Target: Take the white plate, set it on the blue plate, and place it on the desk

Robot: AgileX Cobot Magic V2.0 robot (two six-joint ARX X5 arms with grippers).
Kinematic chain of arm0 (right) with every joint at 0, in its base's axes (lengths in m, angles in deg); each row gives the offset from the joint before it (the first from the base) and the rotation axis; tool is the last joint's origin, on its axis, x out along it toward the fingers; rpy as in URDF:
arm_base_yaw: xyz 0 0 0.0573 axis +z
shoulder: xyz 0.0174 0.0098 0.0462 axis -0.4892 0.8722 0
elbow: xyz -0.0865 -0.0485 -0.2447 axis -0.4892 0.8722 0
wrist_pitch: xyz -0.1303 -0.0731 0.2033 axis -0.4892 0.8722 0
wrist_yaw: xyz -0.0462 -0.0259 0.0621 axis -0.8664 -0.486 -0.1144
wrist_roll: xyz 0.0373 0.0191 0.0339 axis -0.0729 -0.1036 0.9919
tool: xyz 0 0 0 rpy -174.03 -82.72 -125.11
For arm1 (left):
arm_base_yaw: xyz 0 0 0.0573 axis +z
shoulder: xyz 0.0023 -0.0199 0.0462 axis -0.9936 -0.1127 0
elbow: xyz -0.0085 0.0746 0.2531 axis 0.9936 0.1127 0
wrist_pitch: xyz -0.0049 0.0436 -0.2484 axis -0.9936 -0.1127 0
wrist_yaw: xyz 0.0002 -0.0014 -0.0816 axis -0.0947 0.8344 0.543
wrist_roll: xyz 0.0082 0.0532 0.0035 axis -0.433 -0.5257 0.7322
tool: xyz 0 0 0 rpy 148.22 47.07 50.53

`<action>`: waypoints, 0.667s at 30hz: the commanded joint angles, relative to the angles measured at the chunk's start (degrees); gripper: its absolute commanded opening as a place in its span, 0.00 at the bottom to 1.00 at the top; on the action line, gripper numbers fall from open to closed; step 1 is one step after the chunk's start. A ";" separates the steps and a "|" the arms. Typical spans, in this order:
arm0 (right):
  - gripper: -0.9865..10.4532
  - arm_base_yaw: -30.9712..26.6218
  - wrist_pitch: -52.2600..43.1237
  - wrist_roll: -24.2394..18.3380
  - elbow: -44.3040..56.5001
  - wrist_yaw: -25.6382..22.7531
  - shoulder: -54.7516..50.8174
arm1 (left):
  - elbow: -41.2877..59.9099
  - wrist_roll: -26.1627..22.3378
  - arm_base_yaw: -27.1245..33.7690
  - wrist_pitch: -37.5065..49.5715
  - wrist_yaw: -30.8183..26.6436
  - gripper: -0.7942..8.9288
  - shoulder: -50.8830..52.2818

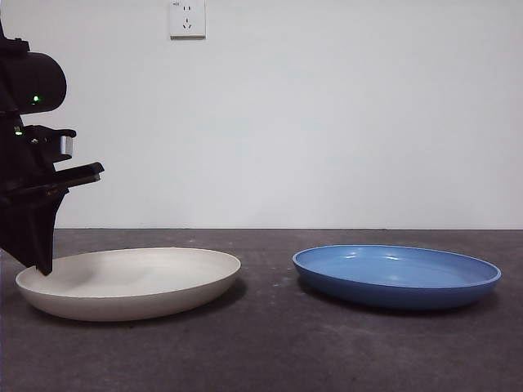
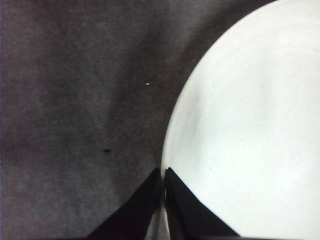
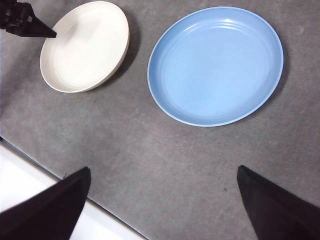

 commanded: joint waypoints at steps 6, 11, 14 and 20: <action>0.50 0.20 -0.76 0.59 -1.01 0.13 0.26 | -3.98 1.81 -0.11 -0.37 3.23 0.09 6.95; 0.50 0.20 -0.76 0.61 -1.01 0.13 0.26 | -8.04 3.23 -2.54 -2.56 3.78 0.09 9.66; 0.50 0.20 -0.96 0.77 -1.01 0.13 0.26 | -10.54 4.55 -5.29 -2.38 3.78 0.09 9.84; 0.50 0.20 -1.20 1.62 -1.03 0.11 0.26 | -14.56 7.61 -12.31 0.94 3.74 0.09 7.04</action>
